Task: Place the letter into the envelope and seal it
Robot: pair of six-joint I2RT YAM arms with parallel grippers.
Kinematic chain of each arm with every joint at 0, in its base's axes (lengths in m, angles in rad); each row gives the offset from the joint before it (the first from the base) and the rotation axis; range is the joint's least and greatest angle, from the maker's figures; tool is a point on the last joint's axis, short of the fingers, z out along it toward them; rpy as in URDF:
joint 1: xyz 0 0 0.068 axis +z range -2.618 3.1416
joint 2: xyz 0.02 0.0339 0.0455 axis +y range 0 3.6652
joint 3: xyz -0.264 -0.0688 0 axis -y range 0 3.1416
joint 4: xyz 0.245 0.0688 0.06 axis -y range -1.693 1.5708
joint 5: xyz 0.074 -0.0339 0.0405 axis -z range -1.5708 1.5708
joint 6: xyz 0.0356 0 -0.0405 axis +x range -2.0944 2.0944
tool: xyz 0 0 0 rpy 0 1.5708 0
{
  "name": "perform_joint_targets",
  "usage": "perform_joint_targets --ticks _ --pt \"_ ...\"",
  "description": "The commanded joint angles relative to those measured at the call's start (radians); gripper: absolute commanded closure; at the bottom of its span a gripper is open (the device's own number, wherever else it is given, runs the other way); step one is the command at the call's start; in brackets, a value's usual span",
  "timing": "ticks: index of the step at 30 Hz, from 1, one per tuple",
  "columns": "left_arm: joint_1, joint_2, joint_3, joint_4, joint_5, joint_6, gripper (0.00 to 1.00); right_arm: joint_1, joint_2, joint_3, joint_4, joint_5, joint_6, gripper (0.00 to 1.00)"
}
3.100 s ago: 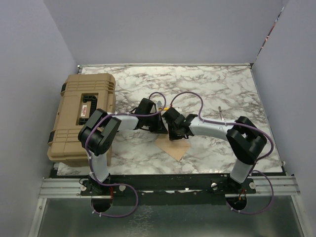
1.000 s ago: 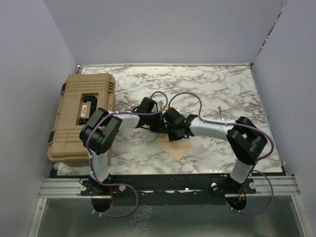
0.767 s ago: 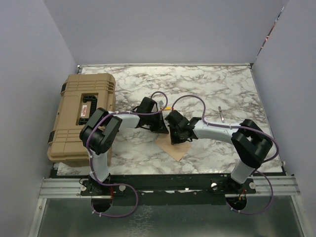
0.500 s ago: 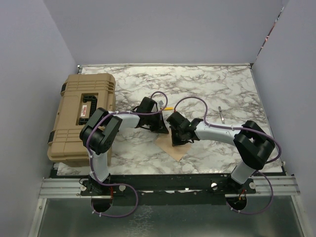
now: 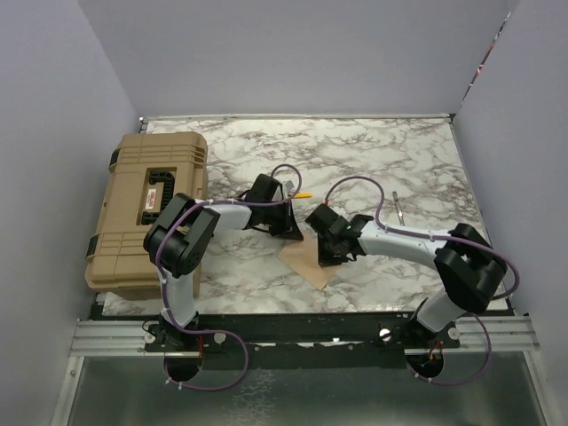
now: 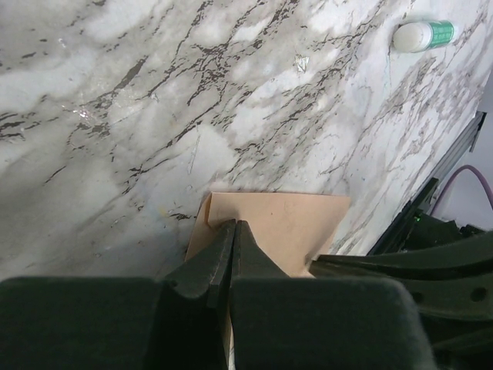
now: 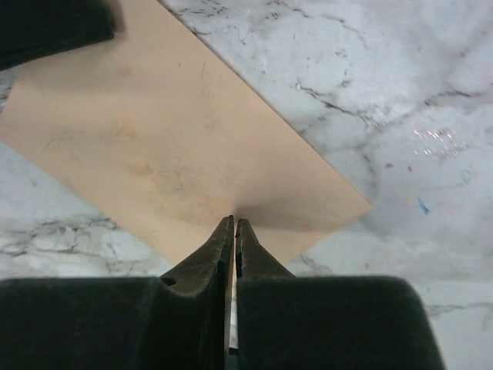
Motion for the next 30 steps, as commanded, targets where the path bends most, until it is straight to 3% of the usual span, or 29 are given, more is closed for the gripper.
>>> perform_joint_targets --ticks 1,5,12,15,23,30 --pt "0.000 0.044 0.006 -0.095 -0.082 0.073 1.00 0.007 -0.147 -0.003 -0.066 0.054 0.049 0.93" --pt "-0.001 -0.005 0.052 -0.132 -0.055 0.090 0.93 -0.006 -0.229 0.021 -0.125 0.100 0.065 0.87" --pt "0.000 -0.146 0.103 -0.201 -0.035 0.092 0.55 -0.113 -0.244 -0.040 -0.170 0.105 0.091 0.80" --pt "0.000 -0.216 0.072 -0.223 -0.074 0.092 0.48 -0.168 -0.224 -0.069 -0.130 0.067 0.076 0.80" --pt "-0.001 -0.399 -0.068 -0.252 -0.300 0.117 0.32 -0.209 -0.086 -0.041 -0.064 0.038 0.011 0.88" --pt "0.001 -0.552 -0.083 -0.309 -0.499 0.151 0.01 -0.211 0.018 -0.013 -0.050 0.020 -0.008 0.90"
